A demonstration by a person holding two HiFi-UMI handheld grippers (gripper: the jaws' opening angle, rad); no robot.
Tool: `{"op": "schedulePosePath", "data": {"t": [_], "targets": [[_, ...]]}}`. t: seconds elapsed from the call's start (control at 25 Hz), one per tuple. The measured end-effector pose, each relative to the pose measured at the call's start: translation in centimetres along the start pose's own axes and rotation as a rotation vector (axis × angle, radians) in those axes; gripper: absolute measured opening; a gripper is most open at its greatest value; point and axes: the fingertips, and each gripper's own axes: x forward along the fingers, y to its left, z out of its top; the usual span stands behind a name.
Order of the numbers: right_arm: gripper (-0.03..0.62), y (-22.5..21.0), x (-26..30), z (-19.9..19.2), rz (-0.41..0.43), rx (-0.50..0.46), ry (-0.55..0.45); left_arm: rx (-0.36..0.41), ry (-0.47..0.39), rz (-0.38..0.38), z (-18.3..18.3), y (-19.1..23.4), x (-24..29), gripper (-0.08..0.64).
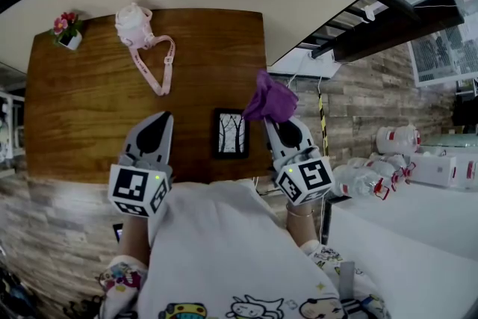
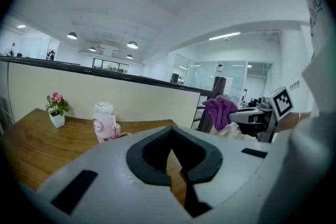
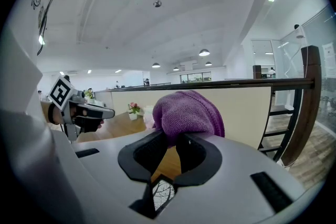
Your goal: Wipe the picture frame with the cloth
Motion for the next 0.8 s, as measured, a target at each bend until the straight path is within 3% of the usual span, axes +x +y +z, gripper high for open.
{"op": "schedulePosePath", "data": {"t": [0.8], "targets": [[0.044, 0.32, 0.13, 0.0, 0.001, -0.007, 0.02, 0.017, 0.003, 0.002, -0.07, 0.46, -0.2, 0.003]]}}
